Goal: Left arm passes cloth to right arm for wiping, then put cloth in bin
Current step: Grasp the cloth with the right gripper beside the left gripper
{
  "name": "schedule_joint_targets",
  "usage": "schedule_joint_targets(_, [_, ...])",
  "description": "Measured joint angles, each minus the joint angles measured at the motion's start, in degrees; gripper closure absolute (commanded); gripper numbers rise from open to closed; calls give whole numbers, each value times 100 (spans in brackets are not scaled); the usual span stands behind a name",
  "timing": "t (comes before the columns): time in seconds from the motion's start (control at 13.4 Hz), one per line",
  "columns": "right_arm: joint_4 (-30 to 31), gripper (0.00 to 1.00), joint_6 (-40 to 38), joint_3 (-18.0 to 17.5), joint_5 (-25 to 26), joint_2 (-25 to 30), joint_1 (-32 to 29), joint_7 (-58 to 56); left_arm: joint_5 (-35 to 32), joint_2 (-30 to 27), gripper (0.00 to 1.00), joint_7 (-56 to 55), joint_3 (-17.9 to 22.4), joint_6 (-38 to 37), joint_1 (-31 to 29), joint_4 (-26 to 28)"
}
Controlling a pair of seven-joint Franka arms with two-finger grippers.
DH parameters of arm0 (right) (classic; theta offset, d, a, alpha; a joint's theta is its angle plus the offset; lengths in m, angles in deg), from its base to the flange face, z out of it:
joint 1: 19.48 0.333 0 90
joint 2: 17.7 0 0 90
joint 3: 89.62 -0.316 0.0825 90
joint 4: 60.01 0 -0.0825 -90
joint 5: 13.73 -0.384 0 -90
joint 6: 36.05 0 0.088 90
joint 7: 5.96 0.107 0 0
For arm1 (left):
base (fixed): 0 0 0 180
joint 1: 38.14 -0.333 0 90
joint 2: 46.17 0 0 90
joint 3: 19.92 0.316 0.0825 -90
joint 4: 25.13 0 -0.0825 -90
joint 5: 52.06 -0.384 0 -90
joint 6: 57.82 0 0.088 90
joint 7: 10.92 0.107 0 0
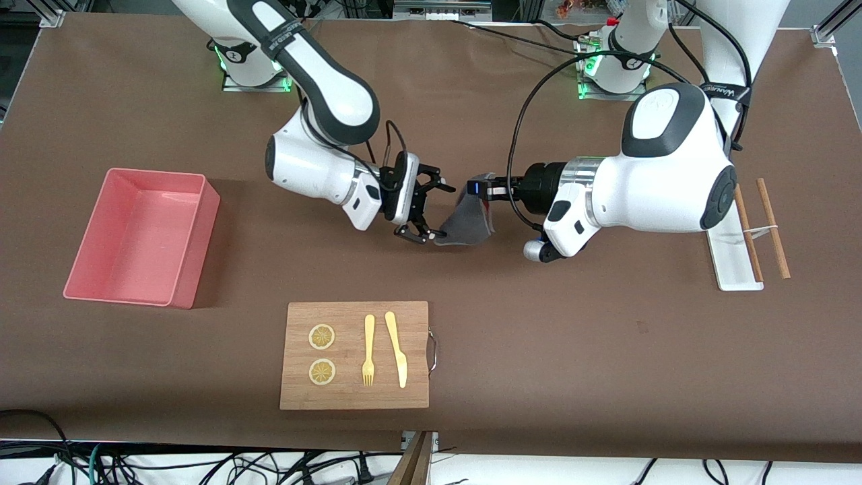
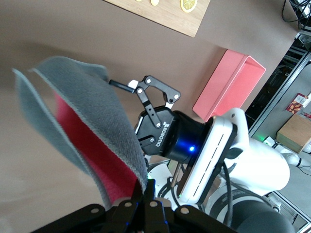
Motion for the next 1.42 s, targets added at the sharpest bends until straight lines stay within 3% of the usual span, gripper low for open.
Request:
schedule_joint_targets(0.6, [-477, 1, 529, 29, -1, -257, 465, 218, 0, 0, 100, -8, 0, 0, -2, -4])
schedule_joint_targets(0.67, [-567, 10, 553, 64, 3, -346, 509, 219, 0, 0, 100, -67, 0, 0, -2, -6])
schedule_joint_targets(0.82, [-721, 52, 617, 114, 46, -506, 571, 217, 0, 0, 100, -402, -2, 0, 0, -23])
schedule_joint_targets(0.9, [-762, 80, 673, 131, 53, -558, 601, 217, 0, 0, 100, -502, -3, 0, 2, -31])
schedule_joint_targets(0.97, [-780, 95, 701, 147, 59, -585, 624, 217, 0, 0, 100, -561, -4, 0, 6, -36])
schedule_joint_targets(1.05, [-789, 100, 706, 175, 59, -593, 640, 218, 0, 0, 100, -581, -4, 0, 7, -41])
schedule_joint_targets(1.35, [-827, 100, 771, 269, 59, -593, 643, 340, 0, 0, 100, -613, -4, 0, 8, -48])
schedule_joint_targets(1.42, [-837, 100, 770, 312, 59, -593, 644, 344, 0, 0, 48, -616, -4, 0, 8, -48])
